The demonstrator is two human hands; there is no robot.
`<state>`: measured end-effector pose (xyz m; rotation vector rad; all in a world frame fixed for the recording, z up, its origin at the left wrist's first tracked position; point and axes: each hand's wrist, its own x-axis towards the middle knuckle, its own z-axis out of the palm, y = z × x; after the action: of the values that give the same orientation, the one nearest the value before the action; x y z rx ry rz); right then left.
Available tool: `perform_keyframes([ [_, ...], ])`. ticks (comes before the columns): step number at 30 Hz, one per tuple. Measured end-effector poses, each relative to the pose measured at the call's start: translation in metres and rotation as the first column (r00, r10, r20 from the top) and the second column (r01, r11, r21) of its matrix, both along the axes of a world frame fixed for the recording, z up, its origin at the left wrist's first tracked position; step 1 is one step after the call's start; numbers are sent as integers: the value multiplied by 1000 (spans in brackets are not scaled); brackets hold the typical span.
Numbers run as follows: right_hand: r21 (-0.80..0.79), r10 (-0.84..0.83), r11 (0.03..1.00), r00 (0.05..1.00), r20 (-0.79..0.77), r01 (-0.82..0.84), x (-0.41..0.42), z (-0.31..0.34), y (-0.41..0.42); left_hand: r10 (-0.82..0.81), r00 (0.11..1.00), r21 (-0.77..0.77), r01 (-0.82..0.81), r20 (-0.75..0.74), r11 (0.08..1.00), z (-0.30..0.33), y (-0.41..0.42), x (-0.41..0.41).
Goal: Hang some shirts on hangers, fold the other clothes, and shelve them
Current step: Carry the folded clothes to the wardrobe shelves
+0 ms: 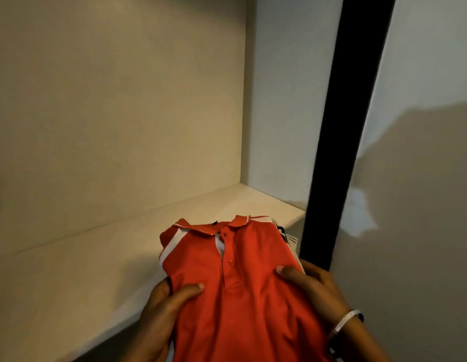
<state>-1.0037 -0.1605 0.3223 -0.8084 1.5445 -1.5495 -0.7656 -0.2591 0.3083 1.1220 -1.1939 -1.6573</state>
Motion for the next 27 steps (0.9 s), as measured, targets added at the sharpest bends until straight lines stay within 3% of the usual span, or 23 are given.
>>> perform_keyframes([
  [6, 31, 80, 996, 996, -34, -79, -70, 21, -96, 93, 994, -25, -91, 50, 995, 5, -89, -64],
  [15, 56, 141, 989, 982, -129, -135, -205, 69, -259, 134, 985, -147, -150, -110, 978, 44, -217, -187],
  [19, 216, 202, 964, 953, -226, -153, -274, 78, -357, 201, 965, -11, -205, -166, 979, 32, -291, -251],
  [20, 283, 225, 951, 906, -359, -124, -288, 70, -381, 203, 964, 57, -196, -173, 979, 20, -305, -265],
  [22, 350, 239, 936, 700, -673, 17, -298, 45, -411, 172, 974, 161, -147, -149, 976, -5, -317, -279],
  [23, 345, 253, 938, 610, -750, 34, -300, 32, -422, 165, 979, 197, -139, -122, 971, -17, -322, -285],
  [27, 317, 260, 948, 492, -831, 35, -293, -15, -441, 138, 989, 221, -123, -51, 968, -46, -337, -285],
])
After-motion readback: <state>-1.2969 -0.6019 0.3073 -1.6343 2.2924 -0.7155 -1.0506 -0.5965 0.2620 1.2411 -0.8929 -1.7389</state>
